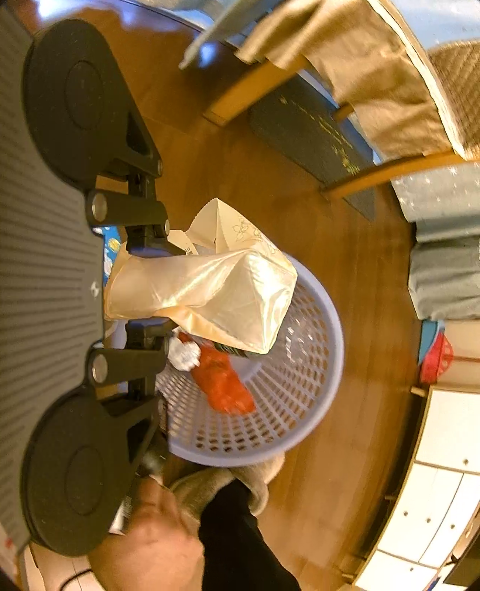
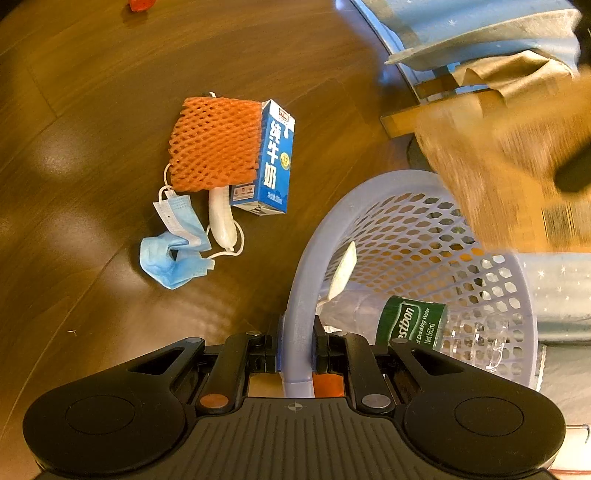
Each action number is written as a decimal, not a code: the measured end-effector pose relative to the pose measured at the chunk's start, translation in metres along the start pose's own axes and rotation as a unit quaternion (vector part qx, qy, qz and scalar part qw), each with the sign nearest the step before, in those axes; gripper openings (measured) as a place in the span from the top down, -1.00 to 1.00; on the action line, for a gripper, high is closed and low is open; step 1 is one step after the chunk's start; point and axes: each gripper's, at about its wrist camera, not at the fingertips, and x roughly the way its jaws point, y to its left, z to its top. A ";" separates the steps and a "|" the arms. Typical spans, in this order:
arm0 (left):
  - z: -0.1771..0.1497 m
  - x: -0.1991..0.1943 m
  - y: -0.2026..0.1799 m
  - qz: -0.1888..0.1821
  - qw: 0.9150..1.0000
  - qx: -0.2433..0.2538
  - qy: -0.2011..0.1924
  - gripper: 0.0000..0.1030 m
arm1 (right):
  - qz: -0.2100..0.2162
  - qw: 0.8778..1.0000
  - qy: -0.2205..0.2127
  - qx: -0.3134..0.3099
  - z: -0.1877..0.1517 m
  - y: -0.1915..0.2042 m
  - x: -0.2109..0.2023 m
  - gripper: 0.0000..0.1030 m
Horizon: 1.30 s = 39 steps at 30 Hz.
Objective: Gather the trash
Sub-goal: 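Carry the paper bag over the basket and release it with the left gripper, then move the left gripper to the red bottle cap on the floor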
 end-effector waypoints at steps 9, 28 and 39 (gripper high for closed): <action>0.024 0.021 -0.023 -0.025 0.999 0.001 -0.030 -0.25 | 0.001 1.000 -0.001 0.007 -0.002 -0.003 0.000 0.81; 0.007 0.008 0.008 0.010 0.999 -0.029 -0.023 -0.24 | 0.001 1.000 0.024 0.011 -0.005 -0.006 -0.002 0.81; -0.015 0.008 0.028 0.038 0.998 -0.047 -0.007 -0.25 | 0.001 1.000 0.024 0.013 -0.005 -0.006 -0.002 0.81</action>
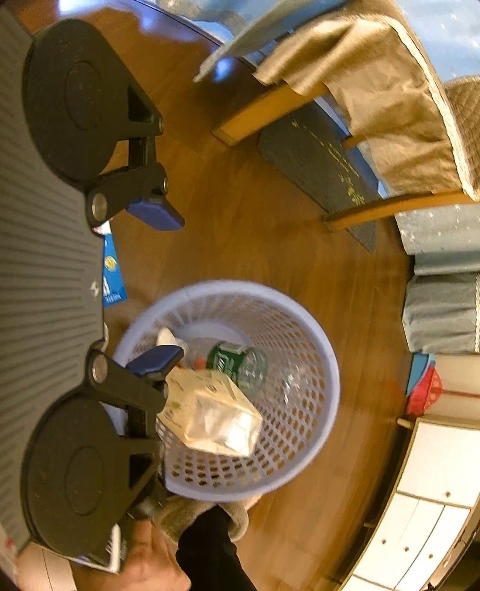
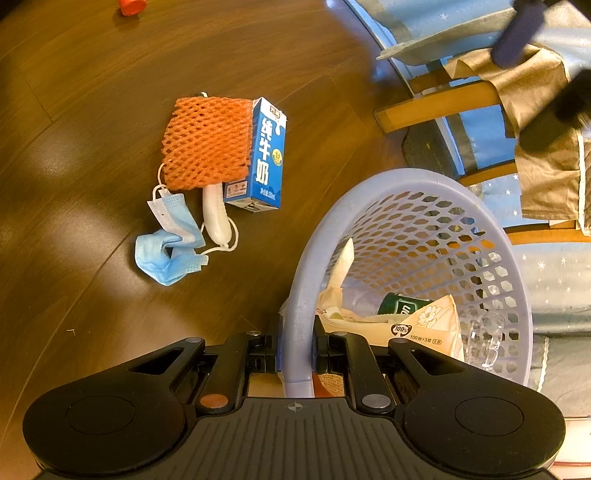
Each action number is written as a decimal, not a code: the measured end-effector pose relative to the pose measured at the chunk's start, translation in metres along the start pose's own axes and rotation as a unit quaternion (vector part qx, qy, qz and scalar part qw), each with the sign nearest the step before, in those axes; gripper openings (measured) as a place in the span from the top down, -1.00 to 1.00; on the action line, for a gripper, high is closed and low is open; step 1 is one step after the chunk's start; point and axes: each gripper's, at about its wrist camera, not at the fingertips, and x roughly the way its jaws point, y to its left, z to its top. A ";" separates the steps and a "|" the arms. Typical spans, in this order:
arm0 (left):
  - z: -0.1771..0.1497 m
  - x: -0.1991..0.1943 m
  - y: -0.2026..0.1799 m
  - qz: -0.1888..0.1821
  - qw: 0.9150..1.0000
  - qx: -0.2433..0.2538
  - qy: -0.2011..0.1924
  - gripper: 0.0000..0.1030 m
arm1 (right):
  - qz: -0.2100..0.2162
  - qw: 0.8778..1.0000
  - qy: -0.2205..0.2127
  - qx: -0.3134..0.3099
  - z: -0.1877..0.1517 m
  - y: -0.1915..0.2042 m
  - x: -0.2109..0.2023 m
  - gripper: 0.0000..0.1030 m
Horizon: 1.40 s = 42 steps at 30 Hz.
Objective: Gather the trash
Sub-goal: 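Move the left gripper to the red bottle cap on the floor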
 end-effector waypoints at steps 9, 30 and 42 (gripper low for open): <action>-0.029 -0.002 0.035 0.033 0.999 -0.032 0.017 -0.29 | 0.001 1.000 0.001 -0.001 -0.001 0.000 0.000 0.81; -0.164 -0.023 0.126 0.125 0.981 -0.114 0.095 -0.38 | 0.000 1.000 0.001 -0.007 0.008 0.006 -0.003 0.80; -0.268 0.018 0.136 0.153 0.956 -0.198 0.154 -0.23 | 0.003 1.000 0.004 -0.017 0.017 0.010 -0.002 0.80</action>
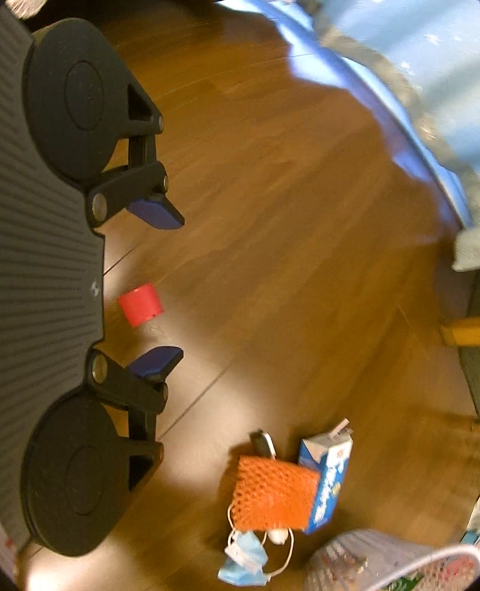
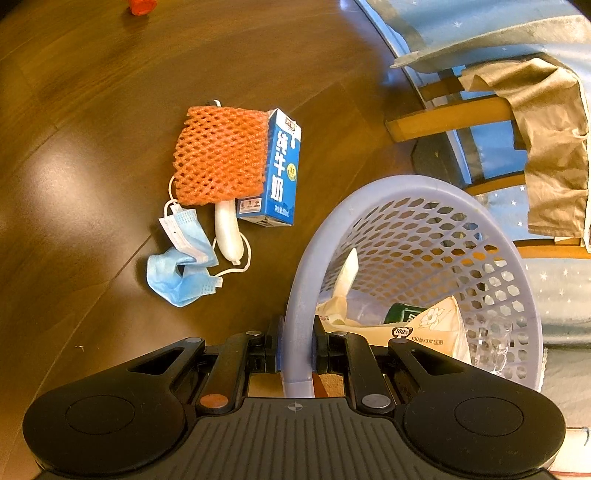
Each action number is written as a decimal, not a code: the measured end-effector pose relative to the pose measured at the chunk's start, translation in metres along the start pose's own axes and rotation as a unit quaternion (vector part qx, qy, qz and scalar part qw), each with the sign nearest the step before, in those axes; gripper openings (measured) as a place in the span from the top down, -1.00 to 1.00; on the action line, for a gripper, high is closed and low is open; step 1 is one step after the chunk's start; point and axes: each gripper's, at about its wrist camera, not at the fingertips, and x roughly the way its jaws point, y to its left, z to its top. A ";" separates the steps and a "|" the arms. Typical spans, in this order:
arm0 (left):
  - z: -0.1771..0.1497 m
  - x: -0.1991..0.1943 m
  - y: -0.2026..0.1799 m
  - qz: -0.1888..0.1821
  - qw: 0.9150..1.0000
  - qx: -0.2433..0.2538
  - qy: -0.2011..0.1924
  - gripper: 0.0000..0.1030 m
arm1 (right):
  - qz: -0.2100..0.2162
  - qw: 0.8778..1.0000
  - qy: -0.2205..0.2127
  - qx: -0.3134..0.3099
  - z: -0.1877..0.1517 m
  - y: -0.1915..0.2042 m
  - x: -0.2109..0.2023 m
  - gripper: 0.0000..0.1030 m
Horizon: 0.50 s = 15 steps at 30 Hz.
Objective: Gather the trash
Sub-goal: 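Move the left gripper to the red bottle cap on the floor, then grasp the red bottle cap with the left gripper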
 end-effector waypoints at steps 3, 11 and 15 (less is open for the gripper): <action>-0.007 0.013 0.000 -0.004 1.000 -0.026 0.011 -0.15 | 0.001 1.000 0.000 -0.001 0.002 0.000 0.000 0.80; -0.015 0.035 -0.001 -0.017 0.998 -0.056 0.032 0.16 | 0.001 1.000 -0.001 0.000 0.004 0.000 0.000 0.80; -0.015 0.043 -0.002 -0.012 0.997 -0.061 0.037 0.17 | 0.002 1.000 -0.001 0.000 0.005 -0.001 0.001 0.80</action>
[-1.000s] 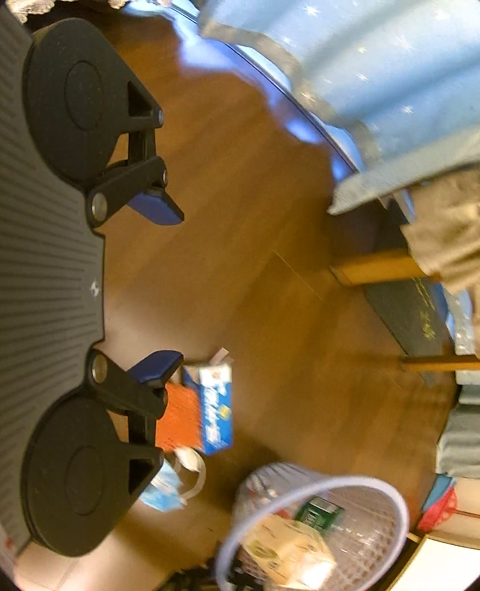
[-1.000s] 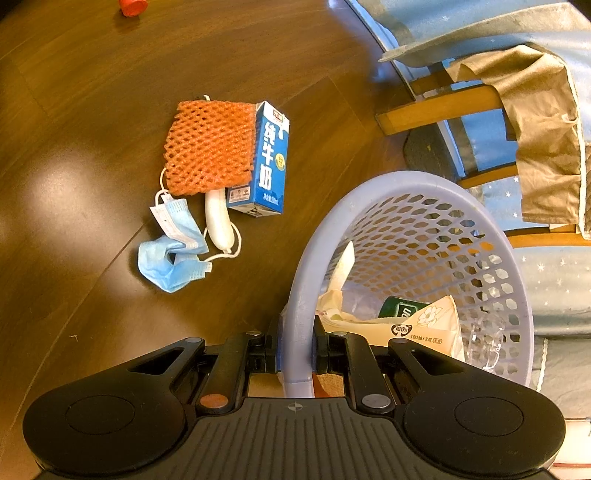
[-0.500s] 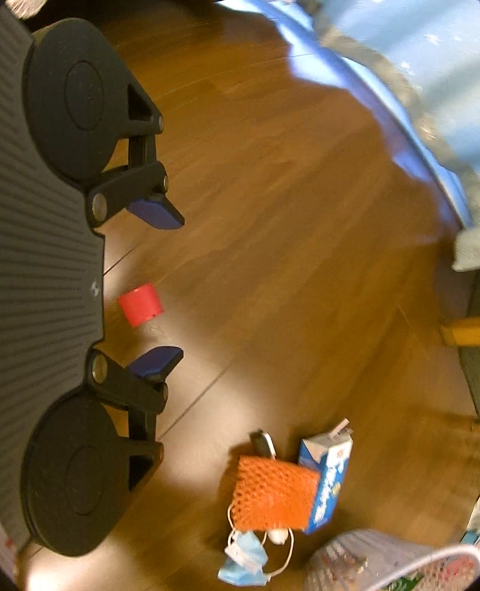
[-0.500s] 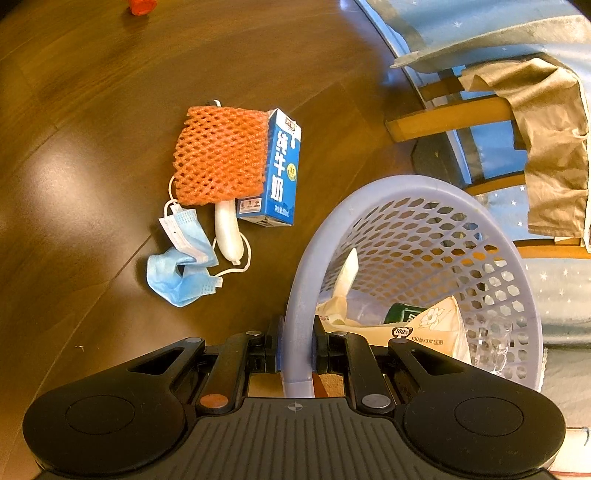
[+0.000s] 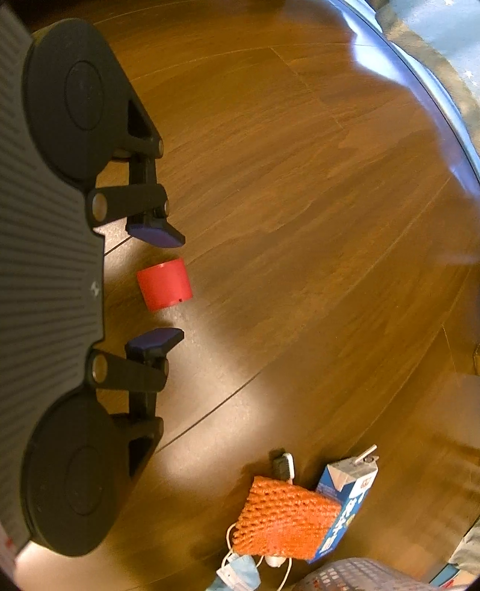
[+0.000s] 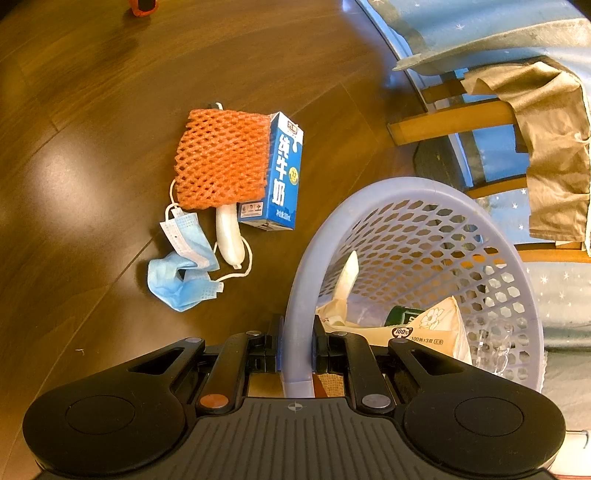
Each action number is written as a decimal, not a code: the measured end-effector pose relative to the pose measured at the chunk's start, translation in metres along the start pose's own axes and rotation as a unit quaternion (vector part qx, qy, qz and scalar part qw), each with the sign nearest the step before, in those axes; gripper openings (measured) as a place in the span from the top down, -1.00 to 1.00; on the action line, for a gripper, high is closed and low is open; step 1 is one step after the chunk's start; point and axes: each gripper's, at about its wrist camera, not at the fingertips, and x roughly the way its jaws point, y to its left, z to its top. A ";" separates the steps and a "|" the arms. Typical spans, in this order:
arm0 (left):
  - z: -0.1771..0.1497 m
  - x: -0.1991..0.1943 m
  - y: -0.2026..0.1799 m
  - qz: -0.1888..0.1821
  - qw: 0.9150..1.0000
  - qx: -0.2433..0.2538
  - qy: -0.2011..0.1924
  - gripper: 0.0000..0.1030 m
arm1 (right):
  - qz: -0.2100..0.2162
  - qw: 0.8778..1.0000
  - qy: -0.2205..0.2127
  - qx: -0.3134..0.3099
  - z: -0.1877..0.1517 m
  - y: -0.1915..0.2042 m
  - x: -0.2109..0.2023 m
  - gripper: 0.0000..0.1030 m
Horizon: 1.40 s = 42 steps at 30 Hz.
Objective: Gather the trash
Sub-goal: 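Grasp the red bottle cap with the left gripper, then carry the red cap over the basket and release it with the left gripper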
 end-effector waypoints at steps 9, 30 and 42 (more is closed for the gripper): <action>0.001 0.009 0.002 -0.001 1.000 -0.016 0.016 0.37 | -0.001 1.000 0.000 0.004 -0.001 0.000 0.000 0.80; 0.030 -0.045 -0.042 -0.042 0.999 0.025 0.002 0.59 | 0.002 1.000 -0.001 0.003 -0.003 0.000 -0.002 0.80; 0.079 -0.129 -0.113 -0.119 0.985 0.095 -0.076 0.59 | -0.001 1.000 -0.003 0.010 0.000 -0.004 -0.003 0.80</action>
